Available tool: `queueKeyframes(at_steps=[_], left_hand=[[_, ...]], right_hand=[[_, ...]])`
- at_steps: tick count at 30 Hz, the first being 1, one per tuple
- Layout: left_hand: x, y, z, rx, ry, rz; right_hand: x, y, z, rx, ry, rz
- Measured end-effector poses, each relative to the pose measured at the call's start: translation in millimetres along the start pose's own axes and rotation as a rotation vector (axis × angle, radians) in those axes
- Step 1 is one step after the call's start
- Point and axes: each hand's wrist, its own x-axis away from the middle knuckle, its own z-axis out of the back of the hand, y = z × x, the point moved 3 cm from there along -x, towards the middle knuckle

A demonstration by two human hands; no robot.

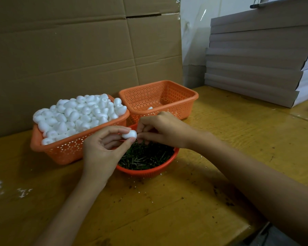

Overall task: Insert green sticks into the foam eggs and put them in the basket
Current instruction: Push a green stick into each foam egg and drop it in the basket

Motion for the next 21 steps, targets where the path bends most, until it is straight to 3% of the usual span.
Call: queueKeyframes(at_steps=[8, 15, 21], left_hand=[[-0.8, -0.1, 0.3, 0.037, -0.022, 0.011], [-1.9, -0.9, 2.3, 0.034, -0.019, 0.026], [-1.3, -0.5, 2.4, 0.029, -0.012, 0.022]], right_hand=[[-0.2, 0.7, -2.2, -0.035, -0.011, -0.016], [-0.7, 2.6, 1.1, 0.001, 0.144, -0.069], [-0.8, -0.7, 0.3, 0.028, 0.139, -0.058]])
